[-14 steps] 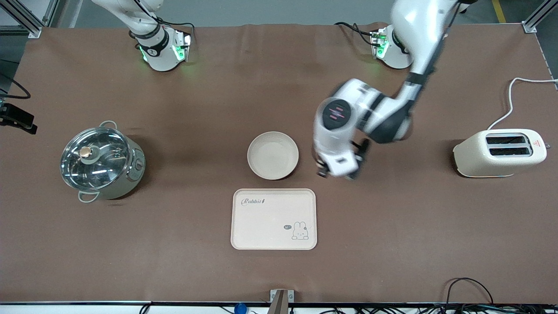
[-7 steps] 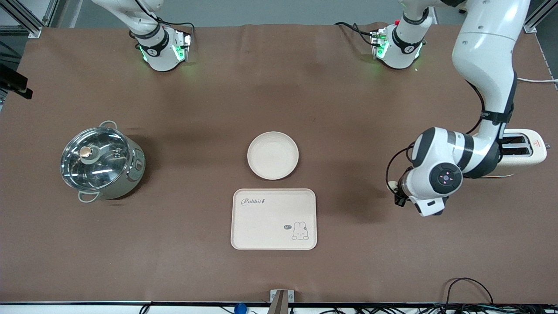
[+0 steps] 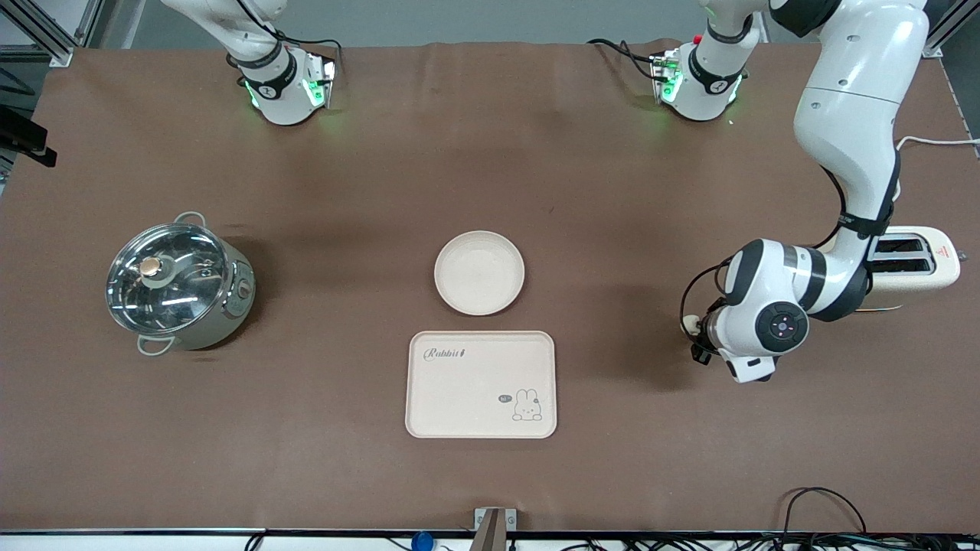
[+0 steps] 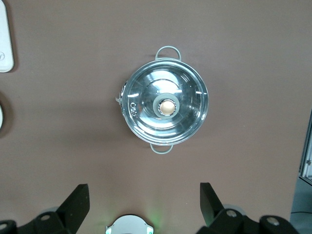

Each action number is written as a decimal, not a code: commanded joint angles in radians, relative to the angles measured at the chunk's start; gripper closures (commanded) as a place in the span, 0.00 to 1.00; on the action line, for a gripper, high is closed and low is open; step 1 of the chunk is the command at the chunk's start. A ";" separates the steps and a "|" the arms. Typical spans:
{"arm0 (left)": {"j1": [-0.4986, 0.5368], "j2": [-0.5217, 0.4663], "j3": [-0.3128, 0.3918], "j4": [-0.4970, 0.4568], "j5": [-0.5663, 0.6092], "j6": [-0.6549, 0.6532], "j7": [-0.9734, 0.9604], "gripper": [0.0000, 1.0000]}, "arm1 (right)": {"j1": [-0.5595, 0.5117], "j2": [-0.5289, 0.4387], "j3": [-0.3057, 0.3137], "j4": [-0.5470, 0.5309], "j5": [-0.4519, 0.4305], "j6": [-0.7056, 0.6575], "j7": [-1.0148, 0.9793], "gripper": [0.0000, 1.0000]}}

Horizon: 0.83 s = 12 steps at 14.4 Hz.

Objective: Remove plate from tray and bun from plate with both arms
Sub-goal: 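Carry the bun toward the toaster and release it with the left gripper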

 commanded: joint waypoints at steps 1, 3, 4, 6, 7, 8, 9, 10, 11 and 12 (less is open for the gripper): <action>0.020 -0.047 -0.018 -0.012 0.004 -0.013 0.026 0.00 | -0.029 -0.011 0.011 -0.015 0.030 0.021 -0.017 0.00; 0.020 -0.062 -0.021 -0.009 0.006 -0.015 0.026 0.00 | -0.020 -0.014 0.015 -0.019 0.029 0.016 -0.014 0.00; 0.020 -0.086 -0.023 -0.007 0.007 -0.029 0.035 0.00 | -0.018 -0.014 0.017 -0.021 0.029 0.013 -0.014 0.00; 0.020 -0.163 -0.028 0.008 0.004 -0.119 0.163 0.00 | -0.021 -0.014 0.015 -0.021 0.029 0.016 -0.014 0.00; 0.021 -0.201 -0.028 0.020 -0.005 -0.174 0.245 0.00 | -0.020 -0.014 0.015 -0.021 0.029 0.018 -0.014 0.00; 0.024 -0.249 -0.028 0.034 -0.032 -0.212 0.320 0.00 | -0.018 -0.014 0.015 -0.021 0.029 0.019 -0.014 0.00; 0.042 -0.296 -0.028 0.039 -0.055 -0.246 0.383 0.00 | -0.018 -0.014 0.015 -0.021 0.029 0.019 -0.014 0.00; 0.049 -0.339 -0.029 0.049 -0.083 -0.269 0.443 0.00 | -0.018 -0.014 0.015 -0.021 0.029 0.018 -0.014 0.00; 0.050 -0.384 -0.025 0.065 -0.101 -0.297 0.507 0.00 | -0.018 -0.014 0.015 -0.021 0.029 0.018 -0.014 0.00; 0.052 -0.419 -0.017 0.079 -0.102 -0.340 0.584 0.00 | -0.018 -0.014 0.015 -0.021 0.029 0.018 -0.014 0.00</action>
